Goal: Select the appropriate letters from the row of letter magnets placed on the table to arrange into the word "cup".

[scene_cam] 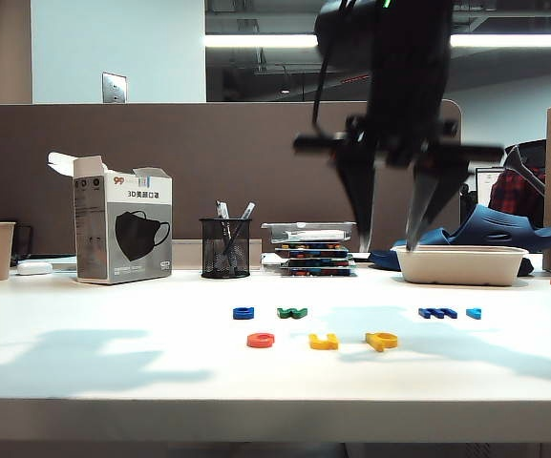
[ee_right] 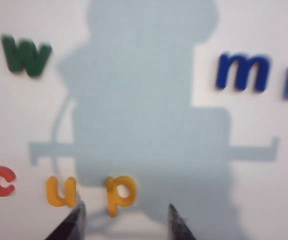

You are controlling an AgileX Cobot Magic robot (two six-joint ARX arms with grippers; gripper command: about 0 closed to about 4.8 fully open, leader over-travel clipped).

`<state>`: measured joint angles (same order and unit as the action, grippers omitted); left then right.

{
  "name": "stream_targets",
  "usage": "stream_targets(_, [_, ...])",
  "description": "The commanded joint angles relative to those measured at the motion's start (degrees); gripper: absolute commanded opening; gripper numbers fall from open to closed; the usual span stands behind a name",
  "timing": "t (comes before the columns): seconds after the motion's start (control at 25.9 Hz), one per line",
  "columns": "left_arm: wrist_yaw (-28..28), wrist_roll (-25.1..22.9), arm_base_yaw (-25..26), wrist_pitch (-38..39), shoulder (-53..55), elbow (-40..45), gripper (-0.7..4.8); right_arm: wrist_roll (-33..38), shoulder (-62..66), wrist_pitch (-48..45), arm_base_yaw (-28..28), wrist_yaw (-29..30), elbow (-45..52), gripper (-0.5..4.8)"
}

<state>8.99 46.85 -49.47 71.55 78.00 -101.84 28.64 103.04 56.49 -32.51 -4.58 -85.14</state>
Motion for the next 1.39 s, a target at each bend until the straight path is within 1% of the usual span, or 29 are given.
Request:
stream_targets(0.04, [0.0,0.1,0.0,-0.5,-0.2,-0.2,-0.05,-2.4,-2.9,1.2,1.7,-2.4,-1.5,1.52])
stream_targets(0.08, [0.0,0.1,0.0,-0.5,-0.2,-0.2,-0.05,-3.5,-4.7,1.5,3.1,-3.0,-1.8,1.0])
stream_targets(0.12, [0.0,0.1,0.0,-0.5,-0.2,-0.2,-0.05,-4.0,-6.3,1.7,4.3,-3.5,-1.9,0.77])
stream_targets(0.15, [0.0,0.1,0.0,-0.5,-0.2,-0.2,-0.05,-4.6,-7.2,1.7,5.0,-3.5,-1.9,0.69])
stream_targets(0.23, [0.0,0.1,0.0,-0.5,-0.2,-0.2,-0.05,-7.2,-11.0,2.0,8.1,-4.7,-1.9,0.05])
stream_targets(0.27, [0.0,0.1,0.0,-0.5,-0.2,-0.2,-0.05,-8.2,-12.0,2.0,8.9,-5.0,-1.9,-0.01])
stream_targets(0.42, [0.0,0.1,0.0,-0.5,-0.2,-0.2,-0.05,-11.3,-15.9,2.0,12.4,-5.0,-1.9,-0.01])
stream_targets(0.5, [0.0,0.1,0.0,-0.5,-0.2,-0.2,-0.05,-13.4,-19.4,1.9,15.8,-5.6,-1.9,-0.01])
stream_targets(0.58, [0.0,0.1,0.0,-0.6,-0.2,-0.2,-0.05,-14.5,-21.5,1.7,18.0,-6.3,-1.9,-0.01])
stream_targets(0.69, [0.0,0.1,0.0,-1.2,-0.2,-0.2,-0.05,-16.0,-24.3,1.6,22.5,-6.2,-1.8,-0.01])
stream_targets(0.77, [0.0,0.1,0.0,-1.5,-0.2,-0.2,-0.05,-17.1,-25.8,1.6,25.4,-5.2,-1.8,-0.01])
stream_targets(0.96, [0.0,0.1,0.0,-1.6,-0.2,-0.2,-0.05,-18.9,-29.0,1.7,34.3,-0.2,-1.6,-0.01])
stream_targets(1.0, [0.0,0.1,0.0,-1.6,-0.2,-0.2,-0.05,-19.6,-30.6,1.6,36.8,1.0,-0.8,-0.01])
stream_targets(1.04, [0.0,0.1,0.0,-1.6,-0.2,-0.2,-0.05,-20.0,-32.3,1.5,37.7,1.4,0.3,-0.01])
stream_targets(1.12, [0.0,0.1,0.0,-1.7,-0.2,-0.2,-0.05,-20.1,-35.7,0.6,37.7,1.4,3.5,-0.01])
stream_targets(1.2, [0.2,0.1,0.0,-2.7,-0.2,-0.2,-0.05,-20.1,-40.2,-2.6,37.6,3.7,8.5,-0.01])
stream_targets(1.27, [2.4,0.0,0.0,-4.8,-0.2,-0.2,-0.05,-19.8,-43.5,-4.8,37.6,5.2,12.5,-0.01])
stream_targets(1.35, [4.7,-0.3,0.0,-6.7,-0.2,-0.2,-0.05,-19.5,-46.7,-6.4,37.6,5.2,16.2,-0.01])
stream_targets(1.39, [7.1,-2.6,0.1,-9.4,-0.1,-0.2,-0.05,-19.5,-49.4,-7.6,37.6,5.2,19.4,-0.01])
